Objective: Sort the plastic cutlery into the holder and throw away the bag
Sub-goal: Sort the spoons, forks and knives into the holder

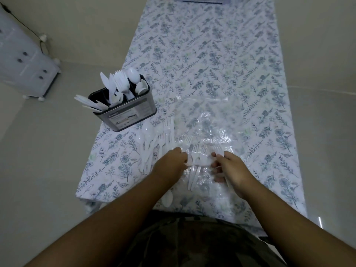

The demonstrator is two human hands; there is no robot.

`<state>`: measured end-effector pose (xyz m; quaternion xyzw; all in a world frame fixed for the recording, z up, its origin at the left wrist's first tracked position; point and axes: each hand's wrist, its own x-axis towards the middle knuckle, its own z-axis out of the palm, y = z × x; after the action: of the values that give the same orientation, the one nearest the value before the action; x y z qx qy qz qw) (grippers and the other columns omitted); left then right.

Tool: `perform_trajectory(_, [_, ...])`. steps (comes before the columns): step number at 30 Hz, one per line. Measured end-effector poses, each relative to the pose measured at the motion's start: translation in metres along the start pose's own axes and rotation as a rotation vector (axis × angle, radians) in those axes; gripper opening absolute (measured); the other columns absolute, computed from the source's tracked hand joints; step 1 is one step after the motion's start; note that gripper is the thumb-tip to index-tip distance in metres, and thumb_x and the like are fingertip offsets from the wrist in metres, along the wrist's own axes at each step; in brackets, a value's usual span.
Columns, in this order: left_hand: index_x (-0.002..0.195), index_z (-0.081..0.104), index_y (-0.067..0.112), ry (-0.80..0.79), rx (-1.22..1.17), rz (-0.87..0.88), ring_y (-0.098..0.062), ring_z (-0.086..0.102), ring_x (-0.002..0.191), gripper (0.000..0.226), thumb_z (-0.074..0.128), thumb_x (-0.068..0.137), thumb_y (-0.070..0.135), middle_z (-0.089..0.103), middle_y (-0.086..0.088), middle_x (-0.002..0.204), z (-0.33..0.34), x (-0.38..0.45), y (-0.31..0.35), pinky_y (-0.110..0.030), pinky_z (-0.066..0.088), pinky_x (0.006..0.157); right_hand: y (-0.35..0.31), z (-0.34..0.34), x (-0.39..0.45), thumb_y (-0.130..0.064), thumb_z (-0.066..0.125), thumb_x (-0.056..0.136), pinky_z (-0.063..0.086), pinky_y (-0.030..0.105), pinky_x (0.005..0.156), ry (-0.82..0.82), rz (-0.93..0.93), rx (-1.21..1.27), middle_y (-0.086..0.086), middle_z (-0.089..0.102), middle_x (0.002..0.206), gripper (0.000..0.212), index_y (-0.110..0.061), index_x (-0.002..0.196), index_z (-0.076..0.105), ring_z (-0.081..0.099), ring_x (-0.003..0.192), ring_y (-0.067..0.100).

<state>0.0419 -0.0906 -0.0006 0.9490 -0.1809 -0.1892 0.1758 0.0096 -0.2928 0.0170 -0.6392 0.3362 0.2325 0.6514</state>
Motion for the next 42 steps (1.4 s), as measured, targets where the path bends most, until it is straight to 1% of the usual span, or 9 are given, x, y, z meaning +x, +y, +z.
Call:
perform_trajectory(5, [0.089,0.068,0.013,0.203,-0.428,-0.276,-0.009,0.058,0.074,0.015,0.06,0.097,0.023,0.061,0.003,0.084,-0.005,-0.011,0.012,-0.021,0.041,0.063,-0.005,-0.001,0.0,-0.014,0.052,0.105,0.059,0.049,0.081,0.041,-0.004,0.218,0.019,0.062,0.091,0.021,0.002,0.117,0.06,0.063,0.084,0.035])
perform_trajectory(10, [0.091,0.073,0.016,0.052,-0.774,-0.319,-0.011,0.069,0.078,0.014,0.064,0.095,0.026,0.074,0.0,0.087,0.006,-0.014,0.048,-0.029,0.055,0.069,-0.005,0.012,-0.005,-0.028,0.057,0.104,0.057,0.057,0.092,-0.16,0.006,0.272,0.024,0.073,0.103,0.029,0.001,0.107,0.06,0.073,0.094,0.037])
perform_trajectory(16, [0.077,0.069,0.016,0.139,-0.347,-0.199,-0.007,0.059,0.063,0.017,0.065,0.09,0.028,0.063,0.005,0.068,0.01,-0.013,0.057,-0.019,0.044,0.057,0.005,0.003,0.003,-0.024,0.06,0.102,0.063,0.043,0.064,-0.03,-0.025,0.076,0.015,0.067,0.089,0.016,-0.009,0.102,0.064,0.069,0.073,0.026])
perform_trajectory(19, [0.082,0.062,0.017,0.128,-0.248,-0.215,-0.011,0.059,0.068,0.018,0.07,0.086,0.032,0.061,0.005,0.074,0.01,-0.008,0.057,-0.029,0.052,0.062,0.009,-0.003,0.005,-0.026,0.055,0.103,0.039,0.028,0.045,0.011,-0.049,0.028,0.006,0.057,0.075,0.017,-0.013,0.093,0.057,0.049,0.055,0.016])
perform_trajectory(24, [0.08,0.055,0.018,0.062,-0.129,-0.226,-0.017,0.058,0.069,0.014,0.067,0.084,0.023,0.059,0.002,0.073,0.018,0.003,0.062,-0.027,0.047,0.059,0.013,-0.004,0.009,-0.015,0.045,0.102,0.037,0.028,0.047,-0.014,0.031,0.112,0.008,0.054,0.076,0.012,-0.01,0.102,0.056,0.045,0.055,0.015])
perform_trajectory(31, [0.091,0.066,0.022,0.189,-0.49,-0.362,0.002,0.061,0.07,0.018,0.077,0.08,0.031,0.068,0.008,0.078,0.018,-0.005,0.075,-0.005,0.042,0.056,0.014,-0.006,0.009,-0.014,0.044,0.105,0.048,0.032,0.052,-0.116,0.017,0.125,0.01,0.054,0.079,0.015,-0.006,0.114,0.052,0.05,0.058,0.017])
perform_trajectory(33, [0.097,0.069,0.022,0.165,-0.52,-0.359,0.003,0.064,0.073,0.02,0.074,0.083,0.036,0.07,0.009,0.082,0.019,-0.006,0.083,-0.005,0.042,0.058,0.015,-0.005,0.01,-0.022,0.045,0.104,0.062,0.045,0.07,-0.157,-0.006,0.088,0.015,0.065,0.091,0.017,-0.01,0.112,0.056,0.068,0.075,0.025])
perform_trajectory(36, [0.101,0.071,0.021,0.181,-0.516,-0.37,0.005,0.062,0.073,0.016,0.071,0.087,0.029,0.068,0.012,0.081,0.019,-0.003,0.089,-0.002,0.041,0.058,0.016,-0.006,0.01,-0.037,0.043,0.104,0.059,0.058,0.089,-0.153,-0.025,0.022,0.017,0.071,0.111,0.027,-0.018,0.115,0.059,0.072,0.101,0.034])
perform_trajectory(42, [0.083,0.075,0.014,0.112,-0.424,-0.283,-0.011,0.068,0.072,0.022,0.062,0.092,0.028,0.073,0.001,0.075,0.02,-0.006,0.094,-0.035,0.057,0.073,0.016,-0.005,0.01,-0.03,0.047,0.107,0.06,0.035,0.071,-0.176,-0.072,-0.006,0.015,0.072,0.105,0.025,-0.011,0.11,0.063,0.072,0.094,0.026])
